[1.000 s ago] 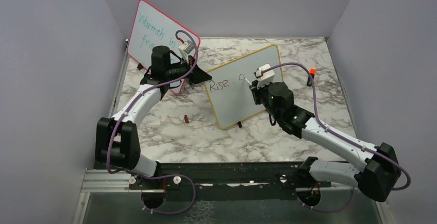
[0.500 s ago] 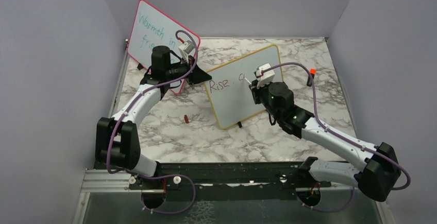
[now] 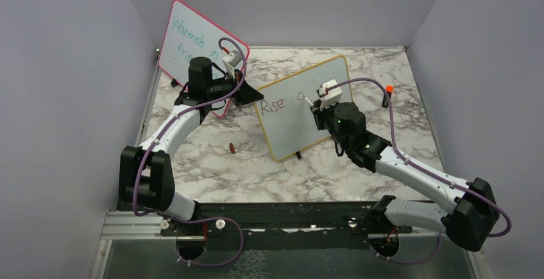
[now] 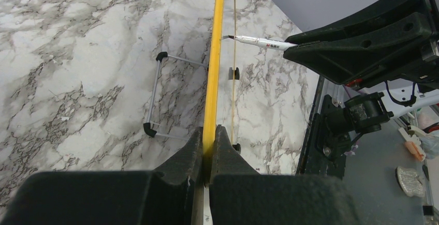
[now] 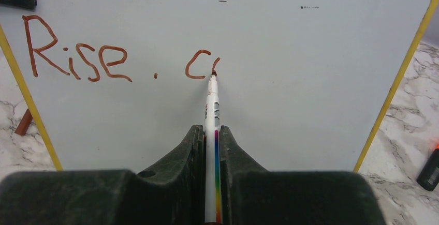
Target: Write a sentence on the whiteboard
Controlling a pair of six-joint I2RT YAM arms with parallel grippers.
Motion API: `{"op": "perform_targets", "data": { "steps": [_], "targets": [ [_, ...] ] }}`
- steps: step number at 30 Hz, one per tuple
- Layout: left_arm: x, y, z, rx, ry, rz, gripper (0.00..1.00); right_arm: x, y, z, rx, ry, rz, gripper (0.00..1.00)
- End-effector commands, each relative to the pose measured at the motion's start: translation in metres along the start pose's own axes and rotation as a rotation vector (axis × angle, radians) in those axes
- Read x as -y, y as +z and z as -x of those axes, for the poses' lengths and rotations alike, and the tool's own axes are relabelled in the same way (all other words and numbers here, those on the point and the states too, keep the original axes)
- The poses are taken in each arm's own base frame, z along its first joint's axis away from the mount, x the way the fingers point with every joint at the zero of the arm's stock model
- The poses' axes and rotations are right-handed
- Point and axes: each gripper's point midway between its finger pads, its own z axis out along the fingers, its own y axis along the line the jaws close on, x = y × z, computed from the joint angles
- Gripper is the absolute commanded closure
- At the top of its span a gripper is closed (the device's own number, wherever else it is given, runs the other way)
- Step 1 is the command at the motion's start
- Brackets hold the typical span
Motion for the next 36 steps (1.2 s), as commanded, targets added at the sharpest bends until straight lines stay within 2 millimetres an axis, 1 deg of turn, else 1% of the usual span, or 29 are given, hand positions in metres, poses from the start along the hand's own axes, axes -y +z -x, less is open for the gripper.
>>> {"op": "perform_targets", "data": {
  "steps": [1, 12, 20, 36],
  "targets": [
    [-0.009, 0.006, -0.030, -0.080, -0.040, 0.017, 1.00, 0.006, -0.004, -0.014, -0.038, 0.004, -0.021, 1.00],
    [-0.008, 0.005, -0.030, -0.080, -0.039, 0.014, 1.00, 0.017, -0.003, -0.014, -0.038, 0.005, -0.075, 0.99],
    [-0.007, 0.005, -0.030, -0.081, -0.039, 0.012, 1.00, 0.022, 0.001, -0.004, -0.002, 0.015, -0.101, 0.99],
    [-0.007, 0.005, -0.029, -0.081, -0.037, 0.007, 1.00, 0.014, 0.012, 0.019, 0.066, 0.023, -0.062, 0.99]
  ]
}}
